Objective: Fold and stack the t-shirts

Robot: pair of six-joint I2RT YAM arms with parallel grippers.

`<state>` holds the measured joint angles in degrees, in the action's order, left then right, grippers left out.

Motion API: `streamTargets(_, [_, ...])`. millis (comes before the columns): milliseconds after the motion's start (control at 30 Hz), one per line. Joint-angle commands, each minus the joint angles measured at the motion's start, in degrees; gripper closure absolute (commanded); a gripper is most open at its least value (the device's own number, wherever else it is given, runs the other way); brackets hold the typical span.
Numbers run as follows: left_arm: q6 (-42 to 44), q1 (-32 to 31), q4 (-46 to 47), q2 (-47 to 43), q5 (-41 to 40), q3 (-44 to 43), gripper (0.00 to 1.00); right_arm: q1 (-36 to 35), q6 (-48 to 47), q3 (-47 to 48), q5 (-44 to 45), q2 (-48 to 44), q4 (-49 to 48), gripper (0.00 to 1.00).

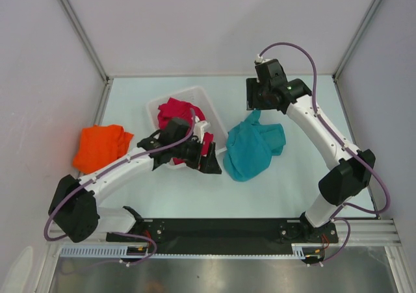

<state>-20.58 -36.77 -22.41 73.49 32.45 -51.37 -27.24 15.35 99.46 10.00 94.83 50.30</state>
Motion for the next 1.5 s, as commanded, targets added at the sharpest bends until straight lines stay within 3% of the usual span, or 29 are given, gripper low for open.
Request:
streamTargets(0, [-2.3, -3.7, 3.7, 1.4, -3.4, 1.8, 0.00, 0.3, -0.5, -1.1, -0.2, -2.6, -2.0, 0.41])
streamTargets(300, [-5.4, -4.4, 3.7, 9.0, -9.6, 1.3, 0.00, 1.8, -1.1, -3.4, -0.6, -4.4, -2.2, 0.41])
streamTargets(600, [-11.1, -2.6, -3.1, 17.0, -20.1, -2.0, 0.00, 3.1, -1.6, -4.5, -0.7, -7.3, -1.4, 0.42])
streamTargets(1000, [-12.5, 19.8, -3.7, 12.6, -19.0, -0.7, 0.00, 5.2, -2.5, -4.8, -1.0, -10.7, 0.4, 0.42])
streamTargets(1233, [-10.1, 33.2, -5.6, 13.5, -16.8, -6.2, 0.00, 6.5, -3.3, -5.2, -1.0, -11.8, 1.3, 0.42])
streamTargets(1367, [-9.0, 33.2, -7.0, 11.3, -14.7, -8.5, 0.00, 6.9, -3.4, -5.6, -1.3, -12.0, 1.4, 0.42])
streamTargets(1467, [-7.7, 29.6, -6.9, 8.0, -11.7, -8.3, 0.00, 7.0, -3.3, -5.9, -1.7, -11.9, 1.1, 0.43])
